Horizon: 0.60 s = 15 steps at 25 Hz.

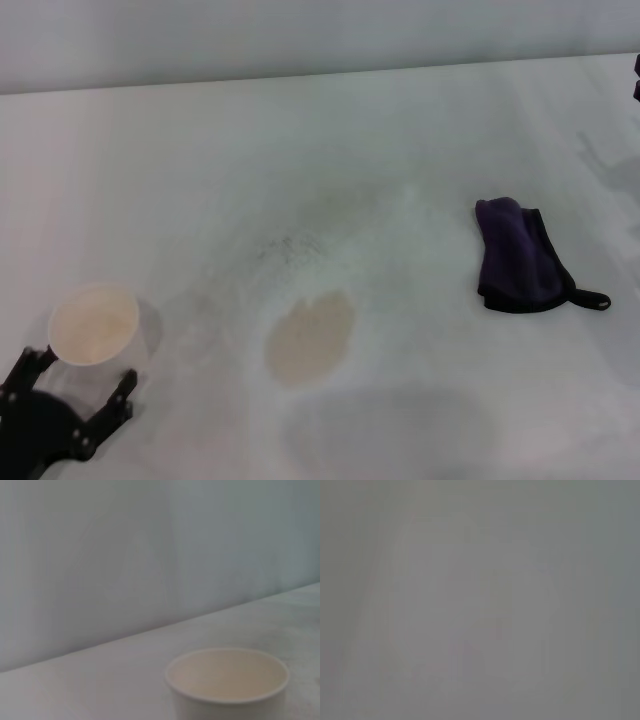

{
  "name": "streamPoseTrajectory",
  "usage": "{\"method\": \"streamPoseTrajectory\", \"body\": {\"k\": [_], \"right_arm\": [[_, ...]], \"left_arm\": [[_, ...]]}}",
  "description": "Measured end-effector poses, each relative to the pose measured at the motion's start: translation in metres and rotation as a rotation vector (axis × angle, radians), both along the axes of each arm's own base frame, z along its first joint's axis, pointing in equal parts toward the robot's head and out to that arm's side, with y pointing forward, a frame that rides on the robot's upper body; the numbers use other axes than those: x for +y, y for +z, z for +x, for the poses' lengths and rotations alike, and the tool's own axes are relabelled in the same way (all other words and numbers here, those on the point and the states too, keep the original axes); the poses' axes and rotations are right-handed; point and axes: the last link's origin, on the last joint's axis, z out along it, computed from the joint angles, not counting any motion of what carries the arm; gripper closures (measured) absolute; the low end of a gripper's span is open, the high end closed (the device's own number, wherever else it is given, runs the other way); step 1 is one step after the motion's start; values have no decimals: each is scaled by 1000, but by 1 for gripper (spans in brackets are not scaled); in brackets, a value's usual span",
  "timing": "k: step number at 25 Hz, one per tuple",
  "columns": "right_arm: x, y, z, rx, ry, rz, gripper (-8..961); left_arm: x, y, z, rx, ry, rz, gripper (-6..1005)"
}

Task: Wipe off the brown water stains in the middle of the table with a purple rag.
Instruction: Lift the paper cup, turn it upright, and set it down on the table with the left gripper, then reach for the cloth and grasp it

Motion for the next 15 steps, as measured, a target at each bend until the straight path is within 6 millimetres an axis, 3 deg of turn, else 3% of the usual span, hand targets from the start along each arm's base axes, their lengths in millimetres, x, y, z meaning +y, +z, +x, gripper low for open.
{"method": "streamPoseTrajectory", "body": {"k": [9, 15], "right_arm": [[-4, -4, -1, 25, 12, -5, 79], [-9, -7, -5, 174, 32, -18, 80]], "left_arm": [[-34, 11, -11, -9, 79, 118, 107], [-32, 30, -18, -22, 124, 250, 107]]}}
